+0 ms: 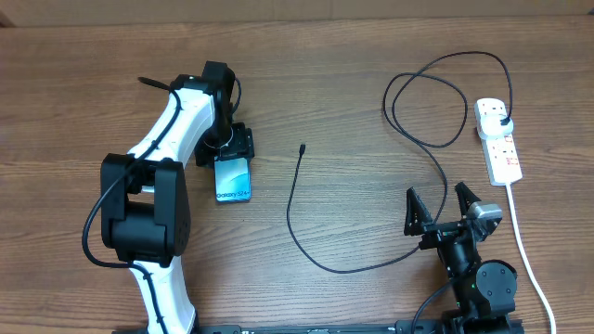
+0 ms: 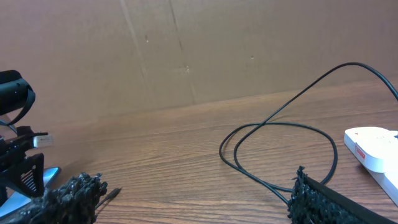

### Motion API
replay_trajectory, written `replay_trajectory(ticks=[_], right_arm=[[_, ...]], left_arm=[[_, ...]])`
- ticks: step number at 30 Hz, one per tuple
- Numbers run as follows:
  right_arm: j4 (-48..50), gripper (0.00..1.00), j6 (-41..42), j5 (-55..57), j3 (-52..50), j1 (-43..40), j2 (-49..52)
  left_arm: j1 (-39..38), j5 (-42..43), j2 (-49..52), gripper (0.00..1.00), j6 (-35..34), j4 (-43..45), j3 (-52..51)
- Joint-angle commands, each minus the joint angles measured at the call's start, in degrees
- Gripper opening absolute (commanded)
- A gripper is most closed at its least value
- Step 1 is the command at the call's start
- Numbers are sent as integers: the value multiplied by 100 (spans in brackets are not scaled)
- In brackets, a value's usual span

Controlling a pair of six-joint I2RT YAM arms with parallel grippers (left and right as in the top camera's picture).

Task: Plug charger to phone and switch on socket
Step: 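Drag the phone rightward toward the cable with the left gripper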

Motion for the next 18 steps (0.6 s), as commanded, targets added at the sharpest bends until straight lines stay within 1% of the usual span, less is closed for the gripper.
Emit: replay_trajectory(ticks=[1,8,10,13,18], right_arm=[[31,100,35,-4,-59,33,-46],[31,100,33,-4,-59,33,-46],[31,100,33,-4,-59,33,-46],[31,100,33,-4,-59,33,-46],[31,100,33,-4,-59,33,-46]], left_arm=[[-39,514,35,76,-275,-26,155],[-39,1025,35,76,-452,-24,155],[-39,1051,35,76,-505,-24,153],[-42,931,35,76,-507,-20,153],[-42,367,35,77,-575,44,63]])
